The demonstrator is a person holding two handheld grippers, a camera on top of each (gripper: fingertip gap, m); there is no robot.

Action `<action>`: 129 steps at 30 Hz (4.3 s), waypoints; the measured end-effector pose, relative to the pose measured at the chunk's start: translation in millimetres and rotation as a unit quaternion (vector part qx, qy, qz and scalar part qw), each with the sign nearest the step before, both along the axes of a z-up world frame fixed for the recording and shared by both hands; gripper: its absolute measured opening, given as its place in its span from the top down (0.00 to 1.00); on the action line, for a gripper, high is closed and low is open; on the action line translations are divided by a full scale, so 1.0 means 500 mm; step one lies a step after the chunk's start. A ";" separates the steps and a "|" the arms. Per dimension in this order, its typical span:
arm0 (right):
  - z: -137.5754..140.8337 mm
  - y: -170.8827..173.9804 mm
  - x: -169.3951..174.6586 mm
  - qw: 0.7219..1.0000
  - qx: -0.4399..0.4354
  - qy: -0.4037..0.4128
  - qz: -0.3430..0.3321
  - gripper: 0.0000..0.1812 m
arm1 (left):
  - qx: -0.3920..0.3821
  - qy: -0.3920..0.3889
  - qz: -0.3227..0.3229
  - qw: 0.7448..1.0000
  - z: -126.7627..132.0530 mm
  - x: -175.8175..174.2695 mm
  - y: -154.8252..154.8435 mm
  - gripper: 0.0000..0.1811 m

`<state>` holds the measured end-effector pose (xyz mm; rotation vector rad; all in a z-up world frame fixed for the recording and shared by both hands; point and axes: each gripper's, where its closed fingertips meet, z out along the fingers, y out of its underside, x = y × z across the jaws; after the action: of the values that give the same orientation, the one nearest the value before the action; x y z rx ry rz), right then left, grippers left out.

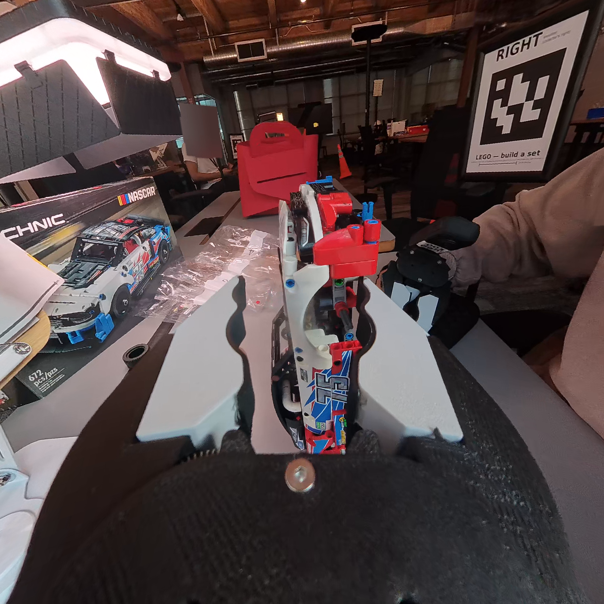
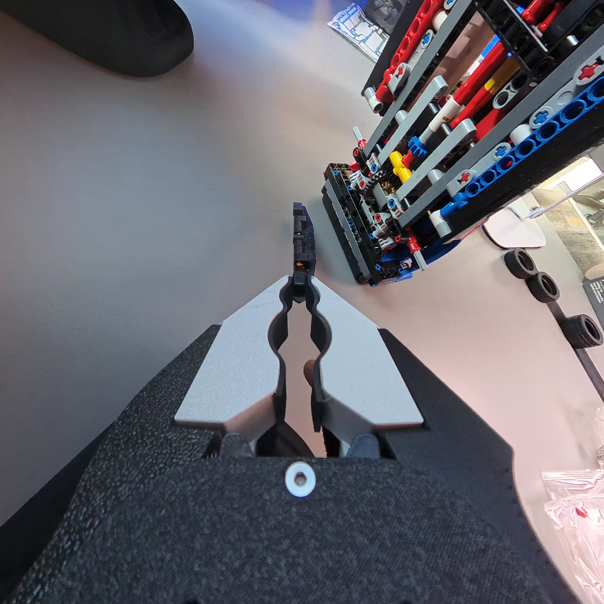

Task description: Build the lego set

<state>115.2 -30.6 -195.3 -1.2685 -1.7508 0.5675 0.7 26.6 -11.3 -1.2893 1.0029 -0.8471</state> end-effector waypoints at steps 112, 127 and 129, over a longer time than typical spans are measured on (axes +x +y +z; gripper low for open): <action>0.454 0.061 -0.168 0.960 -0.061 -0.257 0.097 0.97 | -0.041 0.044 0.126 0.990 0.018 0.046 -0.005 0.59; 0.441 0.063 -0.170 0.956 -0.066 -0.260 0.117 0.97 | -0.024 0.036 0.101 0.994 0.028 0.046 -0.009 0.70; 0.440 0.063 -0.170 0.955 -0.070 -0.263 0.115 0.97 | -0.023 0.038 0.094 0.995 0.028 0.046 -0.009 0.70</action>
<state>30.1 0.9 24.8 -1.4112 -2.3592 0.5204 23.8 22.0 2.6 -1.4402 0.9093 -0.6841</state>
